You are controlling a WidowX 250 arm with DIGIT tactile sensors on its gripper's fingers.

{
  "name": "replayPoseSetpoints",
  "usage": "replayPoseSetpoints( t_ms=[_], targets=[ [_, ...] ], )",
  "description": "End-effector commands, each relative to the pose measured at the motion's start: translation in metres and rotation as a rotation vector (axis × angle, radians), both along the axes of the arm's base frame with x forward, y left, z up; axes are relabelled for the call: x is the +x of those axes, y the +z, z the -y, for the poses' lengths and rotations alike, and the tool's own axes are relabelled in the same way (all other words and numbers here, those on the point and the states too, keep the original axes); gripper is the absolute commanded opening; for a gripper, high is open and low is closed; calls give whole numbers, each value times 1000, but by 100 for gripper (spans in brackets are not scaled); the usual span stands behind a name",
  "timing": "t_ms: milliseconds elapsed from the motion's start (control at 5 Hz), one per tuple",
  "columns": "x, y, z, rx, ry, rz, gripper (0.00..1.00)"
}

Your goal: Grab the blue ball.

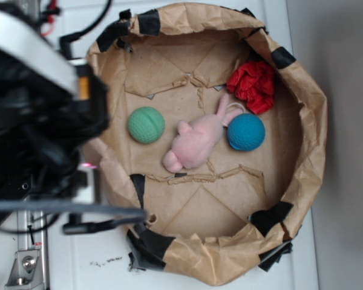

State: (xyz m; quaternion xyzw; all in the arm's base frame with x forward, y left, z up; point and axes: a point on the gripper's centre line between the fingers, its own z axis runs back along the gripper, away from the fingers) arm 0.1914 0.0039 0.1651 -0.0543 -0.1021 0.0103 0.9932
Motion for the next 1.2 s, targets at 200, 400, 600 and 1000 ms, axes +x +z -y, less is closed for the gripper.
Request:
replayPoseSetpoints(
  t_ms=[200,400,600,1000],
  targets=[
    [85,-54,-16,96,-70,61,100],
    [104,-77,-9,109,-108,79,100],
    [127,-85,13,103,-165,99,100],
    [154,-112,-5,170,-135,56,100]
  ],
)
